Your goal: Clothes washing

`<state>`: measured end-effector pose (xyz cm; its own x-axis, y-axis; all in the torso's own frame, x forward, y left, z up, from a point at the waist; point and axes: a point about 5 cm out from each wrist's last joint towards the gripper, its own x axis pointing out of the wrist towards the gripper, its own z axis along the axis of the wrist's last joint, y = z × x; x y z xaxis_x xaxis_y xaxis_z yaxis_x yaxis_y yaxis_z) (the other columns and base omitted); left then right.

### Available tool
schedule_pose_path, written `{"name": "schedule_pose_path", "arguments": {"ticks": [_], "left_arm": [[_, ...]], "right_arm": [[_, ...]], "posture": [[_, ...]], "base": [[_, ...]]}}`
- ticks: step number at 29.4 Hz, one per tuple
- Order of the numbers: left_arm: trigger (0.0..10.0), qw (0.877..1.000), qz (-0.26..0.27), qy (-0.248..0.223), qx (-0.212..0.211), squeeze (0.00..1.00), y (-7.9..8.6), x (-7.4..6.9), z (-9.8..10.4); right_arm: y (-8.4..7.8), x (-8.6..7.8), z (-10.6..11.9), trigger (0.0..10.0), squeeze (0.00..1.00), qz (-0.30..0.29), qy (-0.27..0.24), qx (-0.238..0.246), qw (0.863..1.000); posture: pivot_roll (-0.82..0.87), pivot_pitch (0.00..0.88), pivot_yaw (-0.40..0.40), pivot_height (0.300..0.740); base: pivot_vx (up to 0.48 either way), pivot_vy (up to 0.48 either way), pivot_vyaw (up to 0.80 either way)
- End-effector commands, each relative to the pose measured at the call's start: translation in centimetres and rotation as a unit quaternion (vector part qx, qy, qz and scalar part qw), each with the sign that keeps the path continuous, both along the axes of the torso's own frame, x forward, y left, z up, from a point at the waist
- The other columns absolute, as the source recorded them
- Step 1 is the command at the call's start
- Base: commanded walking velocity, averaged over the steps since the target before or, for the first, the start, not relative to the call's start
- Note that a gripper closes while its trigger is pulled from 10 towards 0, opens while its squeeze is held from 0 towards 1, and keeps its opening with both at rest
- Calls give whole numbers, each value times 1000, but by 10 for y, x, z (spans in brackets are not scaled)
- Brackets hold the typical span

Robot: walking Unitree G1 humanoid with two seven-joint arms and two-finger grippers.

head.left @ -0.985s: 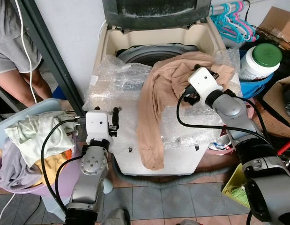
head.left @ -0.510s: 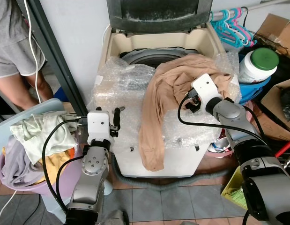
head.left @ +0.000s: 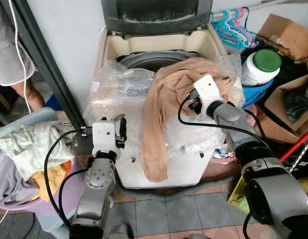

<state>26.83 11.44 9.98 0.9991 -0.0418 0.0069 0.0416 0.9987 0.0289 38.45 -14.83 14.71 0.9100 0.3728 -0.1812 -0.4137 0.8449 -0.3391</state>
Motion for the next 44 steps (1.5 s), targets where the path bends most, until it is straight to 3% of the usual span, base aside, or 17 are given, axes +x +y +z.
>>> {"name": "schedule_pose_path", "arguments": {"ticks": [1,12,23,28,30,40,41,44], "left_arm": [[10000,1000,3,-2,-6,0,-2,0,2],[10000,1000,0,-15,-6,0,-2,2,6],[10000,1000,-2,-18,-7,0,-2,4,7],[10000,1000,-1,-19,-8,0,-2,5,7],[10000,1000,-2,-17,-10,0,-4,4,6],[10000,1000,0,-9,-10,0,-6,5,5],[10000,1000,-1,-9,-10,0,-6,6,5],[10000,1000,-5,-9,-10,0,-8,8,5]], "right_arm": [[1,1,2,0,0,-12,-5,24,1000],[7,3,27,0,0,11,-66,85,994],[26,4,67,0,0,86,-124,141,978],[51,8,107,0,0,133,-160,204,957],[63,4,128,0,0,160,-180,245,939],[74,-5,163,0,0,204,-207,297,910],[72,-4,167,0,0,199,-212,297,910],[58,9,181,0,0,134,-255,246,925]], "posture": [[-64,0,43,740],[-73,0,53,740],[-75,0,57,740],[-76,0,54,740],[-71,0,52,740],[-83,0,54,740],[-84,0,58,740],[-90,0,62,740]], "base": [[0,0,0],[71,0,0],[269,0,0],[277,0,0],[257,0,0],[24,0,0],[0,0,0],[0,0,0]]}}
